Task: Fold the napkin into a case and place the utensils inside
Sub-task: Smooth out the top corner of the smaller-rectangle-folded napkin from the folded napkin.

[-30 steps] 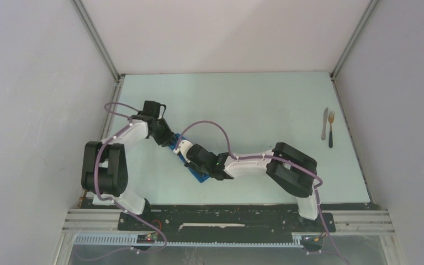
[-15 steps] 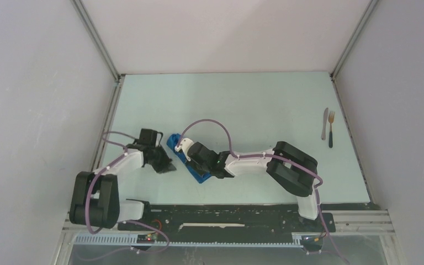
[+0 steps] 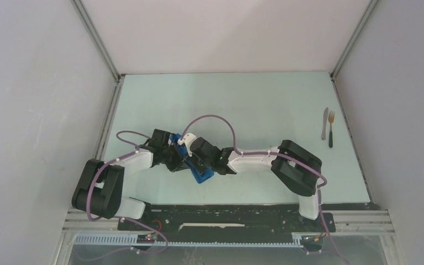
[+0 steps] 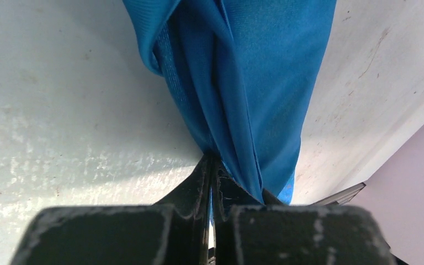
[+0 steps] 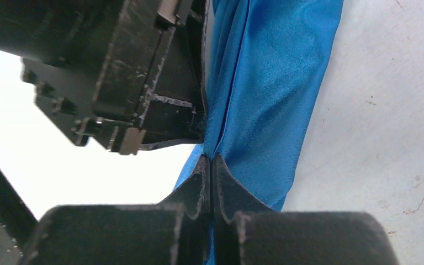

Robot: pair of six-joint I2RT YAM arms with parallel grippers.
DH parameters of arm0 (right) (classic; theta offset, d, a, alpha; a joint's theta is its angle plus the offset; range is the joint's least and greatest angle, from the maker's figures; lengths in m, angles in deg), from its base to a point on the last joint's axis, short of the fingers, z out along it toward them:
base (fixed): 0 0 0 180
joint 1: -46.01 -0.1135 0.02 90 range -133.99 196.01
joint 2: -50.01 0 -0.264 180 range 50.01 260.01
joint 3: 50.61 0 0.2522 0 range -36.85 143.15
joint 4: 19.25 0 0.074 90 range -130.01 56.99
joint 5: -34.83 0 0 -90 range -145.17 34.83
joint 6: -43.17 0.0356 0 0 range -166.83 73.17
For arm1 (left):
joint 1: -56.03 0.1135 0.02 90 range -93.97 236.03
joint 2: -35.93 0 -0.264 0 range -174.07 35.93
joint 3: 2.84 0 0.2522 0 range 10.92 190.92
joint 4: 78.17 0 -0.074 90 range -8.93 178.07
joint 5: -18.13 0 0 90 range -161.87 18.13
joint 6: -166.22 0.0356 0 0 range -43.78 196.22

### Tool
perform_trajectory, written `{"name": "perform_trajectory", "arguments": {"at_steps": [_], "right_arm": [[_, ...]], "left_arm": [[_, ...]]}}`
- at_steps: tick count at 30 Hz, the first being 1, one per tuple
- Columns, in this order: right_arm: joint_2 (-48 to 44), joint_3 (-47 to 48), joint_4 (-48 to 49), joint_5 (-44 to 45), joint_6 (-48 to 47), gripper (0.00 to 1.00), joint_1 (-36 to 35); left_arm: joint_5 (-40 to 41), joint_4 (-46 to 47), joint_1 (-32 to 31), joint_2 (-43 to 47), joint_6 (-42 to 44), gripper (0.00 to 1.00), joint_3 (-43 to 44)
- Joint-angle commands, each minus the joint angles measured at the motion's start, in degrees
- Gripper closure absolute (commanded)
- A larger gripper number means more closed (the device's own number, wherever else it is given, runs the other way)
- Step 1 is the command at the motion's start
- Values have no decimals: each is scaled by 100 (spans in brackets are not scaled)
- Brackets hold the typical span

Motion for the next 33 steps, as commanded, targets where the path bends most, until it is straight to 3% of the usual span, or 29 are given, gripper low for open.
{"name": "perform_trajectory", "arguments": {"at_steps": [1,9,16,24,29,33], "right_arm": [[-473,185,92,-287,342,100,51],[-125,182,329,-552,773,100,70],[178,186,494,-354,952,99,109],[185,-20,689,-201,1054,89,176],[103,-62,745,-222,1048,75,181],[50,-60,768,-270,1039,68,176]], "left_arm": [[305,128,-58,-90,-68,96,-111],[470,-103,-58,124,-13,96,-80],[769,-890,-37,649,286,91,138],[653,-1792,792,1261,860,93,702],[-243,-1234,832,245,902,98,1450],[-139,-889,786,-493,858,99,1657]]}}
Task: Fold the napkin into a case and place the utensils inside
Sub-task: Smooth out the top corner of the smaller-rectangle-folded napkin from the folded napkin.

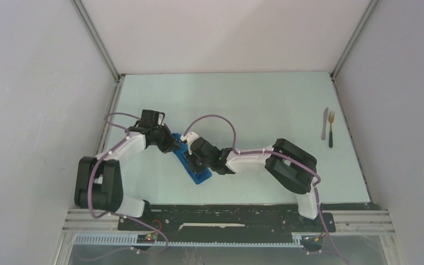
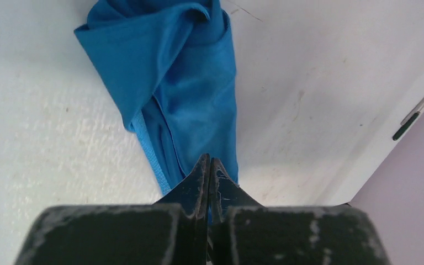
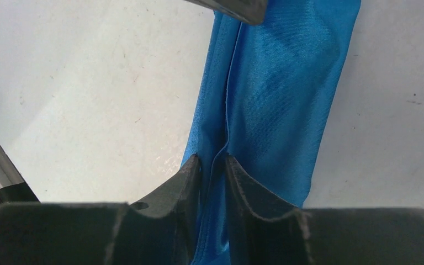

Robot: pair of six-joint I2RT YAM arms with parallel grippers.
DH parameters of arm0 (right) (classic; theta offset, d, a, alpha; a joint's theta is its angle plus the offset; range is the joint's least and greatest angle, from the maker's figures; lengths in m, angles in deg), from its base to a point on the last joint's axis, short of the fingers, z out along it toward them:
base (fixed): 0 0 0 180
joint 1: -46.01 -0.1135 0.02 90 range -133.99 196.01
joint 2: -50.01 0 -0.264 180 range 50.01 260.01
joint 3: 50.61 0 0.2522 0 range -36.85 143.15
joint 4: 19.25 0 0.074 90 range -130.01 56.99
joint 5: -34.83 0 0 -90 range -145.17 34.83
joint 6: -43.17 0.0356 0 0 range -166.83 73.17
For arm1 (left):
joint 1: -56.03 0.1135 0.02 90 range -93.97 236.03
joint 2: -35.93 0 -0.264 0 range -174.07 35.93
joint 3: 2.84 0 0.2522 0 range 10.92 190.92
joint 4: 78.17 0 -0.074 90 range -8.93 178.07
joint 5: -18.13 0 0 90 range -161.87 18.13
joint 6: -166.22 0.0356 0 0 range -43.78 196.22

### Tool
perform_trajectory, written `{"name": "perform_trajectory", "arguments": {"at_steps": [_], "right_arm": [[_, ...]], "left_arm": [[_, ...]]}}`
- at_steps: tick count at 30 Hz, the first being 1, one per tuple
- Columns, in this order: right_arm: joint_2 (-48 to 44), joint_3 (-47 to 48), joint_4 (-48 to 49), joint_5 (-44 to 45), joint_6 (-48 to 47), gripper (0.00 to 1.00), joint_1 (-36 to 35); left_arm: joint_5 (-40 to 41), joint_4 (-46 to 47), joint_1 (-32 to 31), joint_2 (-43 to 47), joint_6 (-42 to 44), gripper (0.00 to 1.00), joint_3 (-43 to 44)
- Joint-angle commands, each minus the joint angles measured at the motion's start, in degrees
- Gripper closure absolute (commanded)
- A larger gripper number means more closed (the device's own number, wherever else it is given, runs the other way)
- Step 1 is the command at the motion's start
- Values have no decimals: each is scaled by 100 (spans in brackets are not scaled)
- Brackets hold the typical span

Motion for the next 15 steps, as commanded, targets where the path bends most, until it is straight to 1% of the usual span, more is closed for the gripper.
{"name": "perform_trajectory", "arguments": {"at_steps": [1,4,8,12,14,15], "right_arm": [[-218,-21,231,21,62,66,33],[-410,-25,59,-197,139,59,29],[-1012,-20,-433,-566,440,49,134],[-1144,-79,-538,-1365,955,46,552],[-1049,-207,-97,-1661,1145,46,688],[-929,-219,86,-1947,1277,47,766]], "left_arm": [[-112,300,-25,-631,150,100,194],[51,471,-21,-987,71,100,177],[226,541,-14,-1194,66,100,106],[433,422,49,-1186,206,100,86],[459,401,90,-1161,234,100,59],[484,377,94,-1154,255,100,69]]}}
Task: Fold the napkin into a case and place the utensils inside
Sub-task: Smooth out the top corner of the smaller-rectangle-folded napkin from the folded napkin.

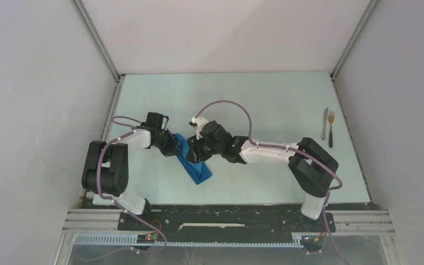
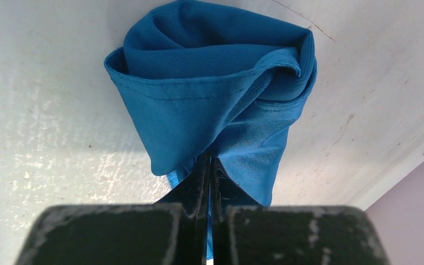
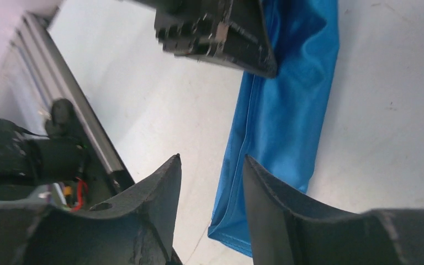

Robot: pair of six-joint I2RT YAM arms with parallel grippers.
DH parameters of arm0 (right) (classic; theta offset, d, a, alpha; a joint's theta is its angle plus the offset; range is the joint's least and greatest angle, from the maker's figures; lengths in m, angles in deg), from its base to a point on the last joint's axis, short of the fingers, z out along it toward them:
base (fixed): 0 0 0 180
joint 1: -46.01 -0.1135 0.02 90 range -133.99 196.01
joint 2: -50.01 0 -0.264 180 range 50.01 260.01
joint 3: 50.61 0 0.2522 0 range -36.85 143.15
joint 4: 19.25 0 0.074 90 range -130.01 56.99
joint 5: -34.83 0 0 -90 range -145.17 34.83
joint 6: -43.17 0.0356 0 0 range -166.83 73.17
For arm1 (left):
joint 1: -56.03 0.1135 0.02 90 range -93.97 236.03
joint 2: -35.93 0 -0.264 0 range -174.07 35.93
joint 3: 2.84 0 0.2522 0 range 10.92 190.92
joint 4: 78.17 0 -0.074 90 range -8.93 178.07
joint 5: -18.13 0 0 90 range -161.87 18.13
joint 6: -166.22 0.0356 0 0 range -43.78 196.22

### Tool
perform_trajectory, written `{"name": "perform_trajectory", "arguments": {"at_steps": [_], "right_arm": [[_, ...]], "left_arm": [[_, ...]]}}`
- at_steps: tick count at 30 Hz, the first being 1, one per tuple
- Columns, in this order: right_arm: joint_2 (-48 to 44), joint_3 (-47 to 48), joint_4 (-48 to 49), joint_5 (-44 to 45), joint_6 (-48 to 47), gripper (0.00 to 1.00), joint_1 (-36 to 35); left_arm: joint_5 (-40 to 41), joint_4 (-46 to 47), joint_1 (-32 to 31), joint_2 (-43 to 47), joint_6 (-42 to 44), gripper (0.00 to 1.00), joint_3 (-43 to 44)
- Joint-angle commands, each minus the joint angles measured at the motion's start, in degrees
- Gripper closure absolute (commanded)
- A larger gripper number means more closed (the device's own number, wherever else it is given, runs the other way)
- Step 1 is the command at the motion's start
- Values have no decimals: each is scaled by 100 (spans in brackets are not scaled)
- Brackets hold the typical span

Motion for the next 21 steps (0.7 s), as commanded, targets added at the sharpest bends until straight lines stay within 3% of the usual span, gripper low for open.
{"name": "perform_trajectory", "arguments": {"at_steps": [1,6,11,16,21], "right_arm": [[163,-193,734,-1153,887,49,389],[721,-558,1964,-1790,1580,65,536],[1182,-712,2381,-1844,1738,79,566],[1303,-713,2324,-1649,1627,82,583],[1326,-717,2328,-1638,1600,83,601]], "left_arm": [[403,-15,82,69,261,100,19],[296,-241,89,277,410,94,289],[241,-572,107,504,469,85,734],[802,-932,37,374,545,99,1047],[1330,-1179,-80,195,600,100,1067]]}}
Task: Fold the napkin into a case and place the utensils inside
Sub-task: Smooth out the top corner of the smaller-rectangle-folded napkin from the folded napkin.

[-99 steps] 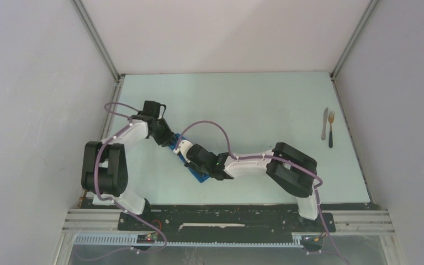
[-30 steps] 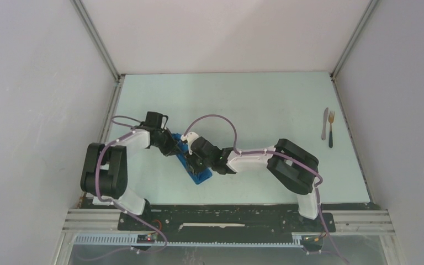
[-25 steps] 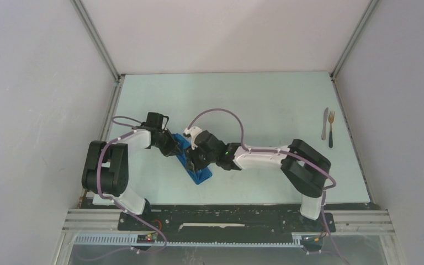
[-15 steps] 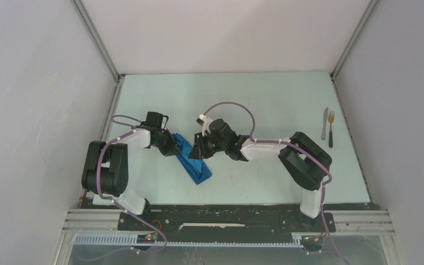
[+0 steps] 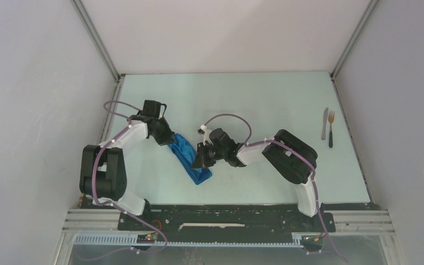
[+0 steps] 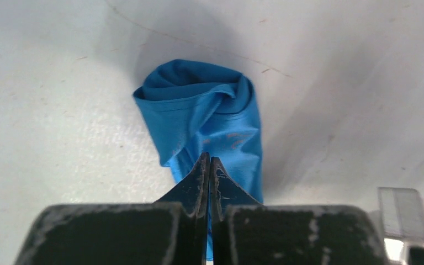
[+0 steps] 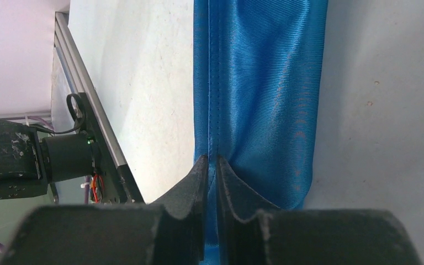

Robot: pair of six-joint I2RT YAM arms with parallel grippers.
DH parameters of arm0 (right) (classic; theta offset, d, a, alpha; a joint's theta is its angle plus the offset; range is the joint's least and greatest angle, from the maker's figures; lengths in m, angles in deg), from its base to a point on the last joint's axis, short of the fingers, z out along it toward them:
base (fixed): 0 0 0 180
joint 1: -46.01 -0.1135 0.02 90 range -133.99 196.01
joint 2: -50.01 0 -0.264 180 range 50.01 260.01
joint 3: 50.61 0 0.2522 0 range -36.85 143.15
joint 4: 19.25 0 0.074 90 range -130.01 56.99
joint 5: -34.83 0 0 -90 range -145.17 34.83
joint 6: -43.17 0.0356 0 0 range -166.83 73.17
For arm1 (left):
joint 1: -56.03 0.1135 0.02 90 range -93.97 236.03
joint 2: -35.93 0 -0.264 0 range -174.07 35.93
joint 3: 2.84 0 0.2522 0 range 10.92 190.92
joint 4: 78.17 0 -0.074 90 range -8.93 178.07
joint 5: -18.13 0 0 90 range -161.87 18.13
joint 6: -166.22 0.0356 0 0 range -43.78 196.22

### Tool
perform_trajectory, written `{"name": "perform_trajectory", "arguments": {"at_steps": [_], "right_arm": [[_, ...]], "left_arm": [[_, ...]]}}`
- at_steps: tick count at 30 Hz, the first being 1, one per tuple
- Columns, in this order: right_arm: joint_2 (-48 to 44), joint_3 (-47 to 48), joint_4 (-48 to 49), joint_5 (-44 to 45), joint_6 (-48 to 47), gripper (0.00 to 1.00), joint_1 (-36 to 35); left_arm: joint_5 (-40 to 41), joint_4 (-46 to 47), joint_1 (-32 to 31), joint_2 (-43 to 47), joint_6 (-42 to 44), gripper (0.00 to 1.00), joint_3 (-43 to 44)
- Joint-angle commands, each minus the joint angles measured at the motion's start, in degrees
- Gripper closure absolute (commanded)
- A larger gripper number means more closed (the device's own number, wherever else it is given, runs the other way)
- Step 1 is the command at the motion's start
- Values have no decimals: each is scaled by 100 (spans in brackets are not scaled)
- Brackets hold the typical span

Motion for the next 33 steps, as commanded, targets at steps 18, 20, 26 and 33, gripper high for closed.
{"name": "perform_trajectory", "arguments": {"at_steps": [18,20,26,33], "right_arm": [[17,36,175,82,-90,88,44],[12,40,179,87,-90,87,53],[3,42,181,74,-129,87,53],[-5,48,198,55,-132,87,61]], "left_arm": [[828,-841,-234,517,392,82,669],[788,-889,-26,477,391,80,646],[278,-642,591,-32,176,99,316],[128,-175,537,-323,32,100,214]]}}
